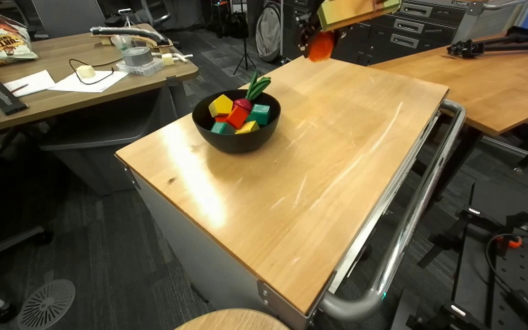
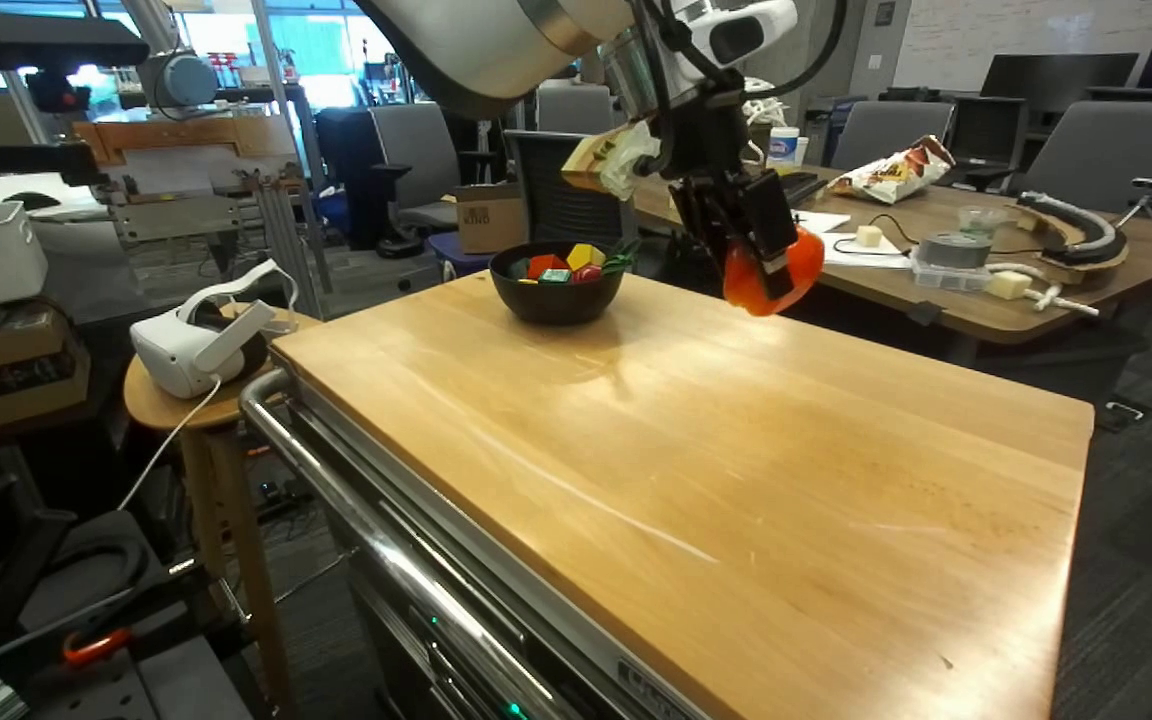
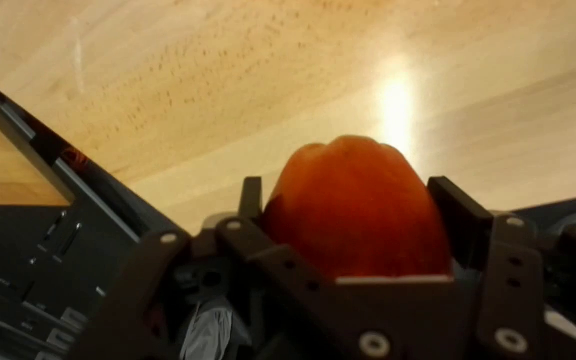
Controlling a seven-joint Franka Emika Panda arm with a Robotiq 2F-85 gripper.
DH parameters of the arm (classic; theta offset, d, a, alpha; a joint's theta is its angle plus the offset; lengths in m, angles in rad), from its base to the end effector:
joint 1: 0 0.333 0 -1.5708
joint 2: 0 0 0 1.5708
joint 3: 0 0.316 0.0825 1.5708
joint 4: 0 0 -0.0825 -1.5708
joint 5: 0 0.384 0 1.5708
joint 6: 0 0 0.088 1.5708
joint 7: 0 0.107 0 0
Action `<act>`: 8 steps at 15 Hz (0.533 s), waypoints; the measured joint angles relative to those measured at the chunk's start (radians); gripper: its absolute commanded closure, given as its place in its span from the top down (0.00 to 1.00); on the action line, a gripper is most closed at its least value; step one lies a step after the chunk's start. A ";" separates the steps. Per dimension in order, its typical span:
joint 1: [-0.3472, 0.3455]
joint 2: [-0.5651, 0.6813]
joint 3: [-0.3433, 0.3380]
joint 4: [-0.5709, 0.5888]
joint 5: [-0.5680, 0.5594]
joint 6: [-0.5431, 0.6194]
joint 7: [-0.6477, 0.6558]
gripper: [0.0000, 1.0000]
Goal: Put all the colored objects on the table in the bowl except the apple- move it backward
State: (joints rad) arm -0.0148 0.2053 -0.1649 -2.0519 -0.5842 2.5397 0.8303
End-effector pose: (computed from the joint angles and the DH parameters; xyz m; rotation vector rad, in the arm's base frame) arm 0.5994 -0.0989 0.3676 2.6629 -0.7671 0.5531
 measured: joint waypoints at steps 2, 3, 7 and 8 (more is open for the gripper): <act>0.020 0.036 -0.022 0.045 -0.126 0.034 0.137 0.55; 0.029 0.061 -0.036 0.074 -0.193 0.042 0.209 0.55; 0.049 0.170 -0.079 0.191 -0.416 0.030 0.507 0.55; 0.049 0.193 -0.082 0.212 -0.432 0.015 0.558 0.55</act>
State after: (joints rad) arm 0.0342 0.3985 -0.2465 -1.8401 -1.0164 2.5543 1.3881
